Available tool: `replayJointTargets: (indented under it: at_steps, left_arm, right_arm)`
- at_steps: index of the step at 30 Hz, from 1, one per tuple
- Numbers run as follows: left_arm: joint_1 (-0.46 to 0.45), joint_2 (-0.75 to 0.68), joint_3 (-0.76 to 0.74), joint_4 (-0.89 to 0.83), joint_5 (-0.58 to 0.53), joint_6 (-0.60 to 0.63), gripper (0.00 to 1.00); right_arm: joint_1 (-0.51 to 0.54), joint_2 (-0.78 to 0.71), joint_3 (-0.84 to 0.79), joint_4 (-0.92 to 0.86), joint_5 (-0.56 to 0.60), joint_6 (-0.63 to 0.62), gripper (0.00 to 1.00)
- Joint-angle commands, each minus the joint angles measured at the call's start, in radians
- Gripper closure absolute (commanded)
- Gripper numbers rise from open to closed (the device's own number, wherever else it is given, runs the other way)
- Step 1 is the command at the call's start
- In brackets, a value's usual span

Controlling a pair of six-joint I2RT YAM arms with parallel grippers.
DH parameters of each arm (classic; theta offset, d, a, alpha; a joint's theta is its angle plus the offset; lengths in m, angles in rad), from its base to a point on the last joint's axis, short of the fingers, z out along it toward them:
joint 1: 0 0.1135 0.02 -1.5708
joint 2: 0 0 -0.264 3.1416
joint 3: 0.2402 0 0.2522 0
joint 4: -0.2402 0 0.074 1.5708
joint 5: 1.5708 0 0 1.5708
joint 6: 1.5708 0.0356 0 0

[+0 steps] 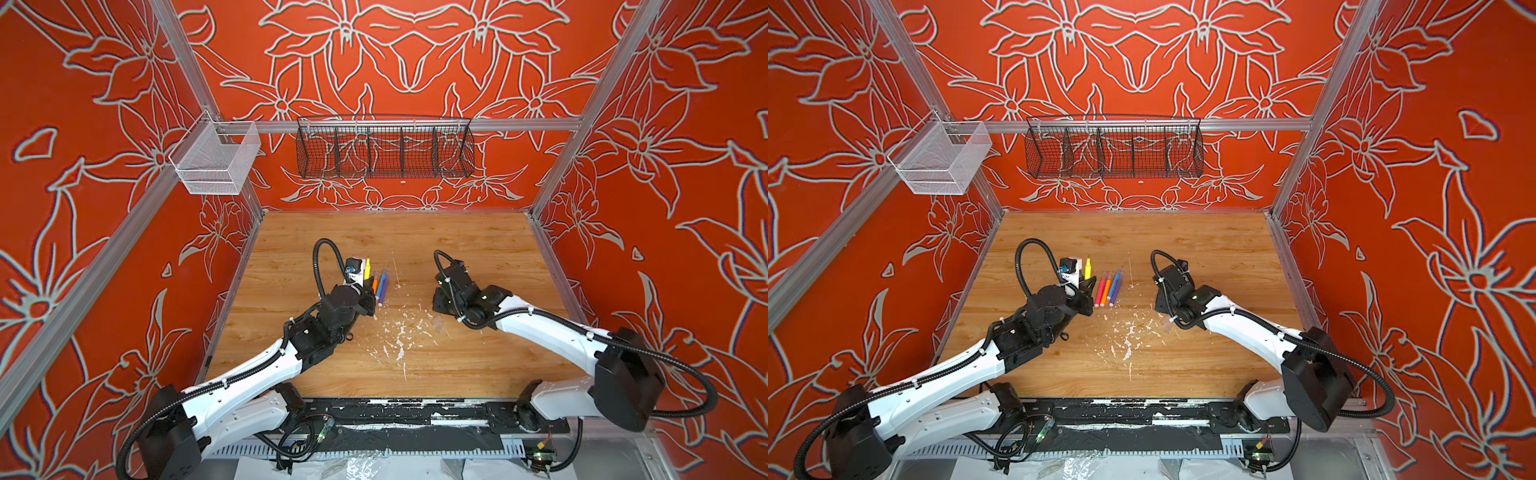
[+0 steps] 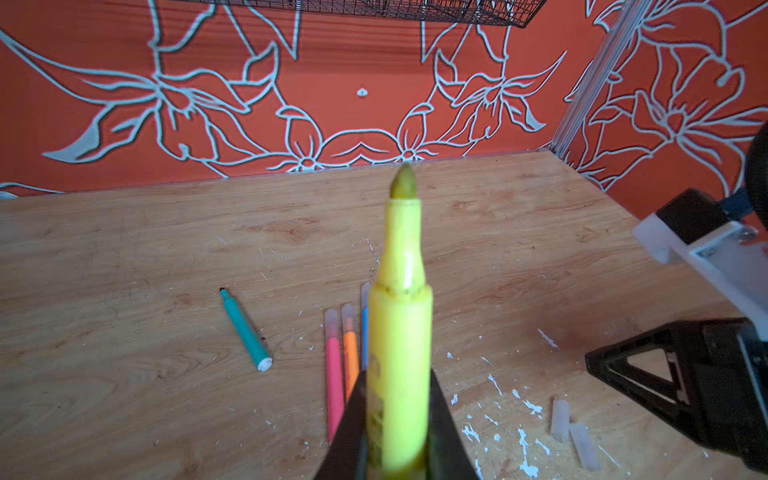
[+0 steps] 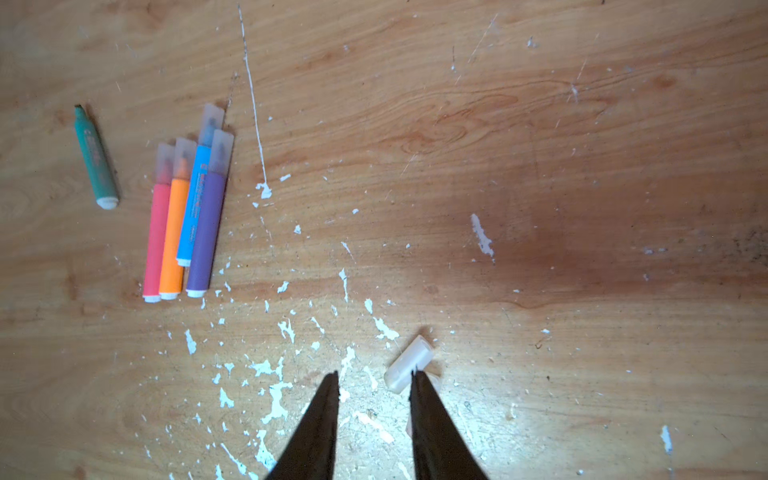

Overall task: Insert the pens into the pen caps
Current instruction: 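Move the open right gripper down over the loose translucent caps, then close the right gripper on one translucent cap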

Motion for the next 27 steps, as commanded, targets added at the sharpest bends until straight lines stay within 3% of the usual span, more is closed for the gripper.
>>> replayJointTargets:
  at_steps: [1,4,9,18,27]
  left_arm:
    - [-0.001,0.001,0.023,0.017,-0.034,0.023,1.00]
    - [-0.001,0.001,0.028,0.011,-0.037,0.022,1.00]
    - [-0.001,0.049,0.028,0.032,0.022,0.024,1.00]
    - [-0.001,0.063,0.040,0.020,0.031,0.027,1.00]
    - [-0.001,0.062,0.040,0.021,0.036,0.033,1.00]
  right_arm:
    - [0.028,0.021,0.043,-0.096,0.029,-0.025,0.65]
    - [0.033,0.036,0.046,-0.192,0.013,-0.029,0.65]
    - [0.036,-0.024,-0.125,-0.052,-0.049,-0.068,0.63]
    - [0.035,0.080,-0.095,0.020,-0.123,-0.144,0.60]
    - [0.035,0.156,-0.060,-0.047,-0.046,-0.124,0.64]
